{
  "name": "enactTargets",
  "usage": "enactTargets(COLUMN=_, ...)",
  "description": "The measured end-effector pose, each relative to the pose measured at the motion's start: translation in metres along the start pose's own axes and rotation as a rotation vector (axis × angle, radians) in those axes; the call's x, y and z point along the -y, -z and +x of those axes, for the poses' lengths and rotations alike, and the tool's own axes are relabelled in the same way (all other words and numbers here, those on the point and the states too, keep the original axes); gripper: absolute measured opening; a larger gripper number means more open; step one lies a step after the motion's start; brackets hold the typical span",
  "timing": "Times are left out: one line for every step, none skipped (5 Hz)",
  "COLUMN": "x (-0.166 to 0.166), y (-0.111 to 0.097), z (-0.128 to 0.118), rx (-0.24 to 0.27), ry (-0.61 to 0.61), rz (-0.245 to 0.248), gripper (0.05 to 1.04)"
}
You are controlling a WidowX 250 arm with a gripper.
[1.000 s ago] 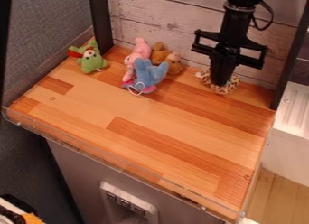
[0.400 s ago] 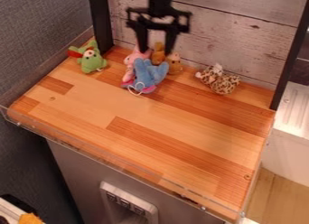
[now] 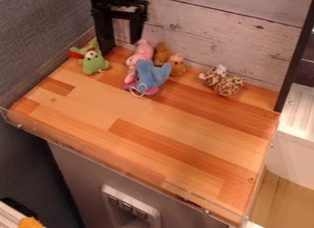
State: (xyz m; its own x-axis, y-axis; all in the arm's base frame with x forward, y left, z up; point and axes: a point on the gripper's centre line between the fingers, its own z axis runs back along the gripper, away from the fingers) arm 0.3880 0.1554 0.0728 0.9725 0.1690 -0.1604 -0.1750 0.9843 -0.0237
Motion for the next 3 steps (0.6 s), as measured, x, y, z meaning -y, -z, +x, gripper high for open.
enactTargets(x=-0.0069, y=0.0000, z=0.0046, rx=-0.020, ry=0.103, rz=-0.008, gripper=0.999)
enactTargets(x=-0.0102, y=-0.0002, z=0.0116, rx=-0.012, ry=0.147, rz=-0.008, gripper=0.999)
enactTargets(x=-0.0120, y=0.0008, z=0.0115, rx=-0.013, ry=0.123, rz=-0.011, gripper=0.999)
